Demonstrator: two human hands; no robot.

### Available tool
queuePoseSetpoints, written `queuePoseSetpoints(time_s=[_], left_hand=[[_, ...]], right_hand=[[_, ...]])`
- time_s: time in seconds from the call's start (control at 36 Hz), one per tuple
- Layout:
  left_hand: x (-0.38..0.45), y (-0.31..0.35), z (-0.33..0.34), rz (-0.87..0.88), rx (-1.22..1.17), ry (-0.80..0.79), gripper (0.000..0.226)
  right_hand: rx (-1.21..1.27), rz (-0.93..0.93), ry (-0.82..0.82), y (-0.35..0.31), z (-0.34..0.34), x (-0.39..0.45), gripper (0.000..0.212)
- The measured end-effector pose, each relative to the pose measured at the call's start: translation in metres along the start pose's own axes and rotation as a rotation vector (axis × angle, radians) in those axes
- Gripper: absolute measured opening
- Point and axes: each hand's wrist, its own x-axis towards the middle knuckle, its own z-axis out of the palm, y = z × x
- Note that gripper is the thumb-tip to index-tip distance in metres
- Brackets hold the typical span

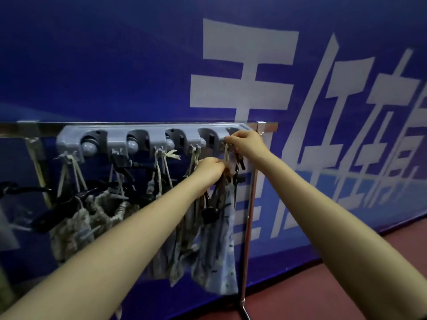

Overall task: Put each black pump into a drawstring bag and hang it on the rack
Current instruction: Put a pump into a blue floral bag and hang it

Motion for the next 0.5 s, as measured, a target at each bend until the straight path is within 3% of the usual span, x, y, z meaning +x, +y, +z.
queuePoseSetpoints(time_s=[0.17,0.36,0.5], left_hand=[[-0.012,0.002,-0.002,0.142,0.234,0.087,0.030],[-0.046,0.009,-0.020,0.293,0.161,0.063,0.032],[-0.084,0.013,-0.067,0.302,0.039,0.126,0.036]], right_hand=[[-0.023,-0.020,0.061,-0.002,-0.004,-0.013,0.016],[-0.003,-0.139,0.234,-0.020,-0.006,-0.034,0.016],[0.175,-0.205,0.208,-0.054,0.018,-0.051,0.024]])
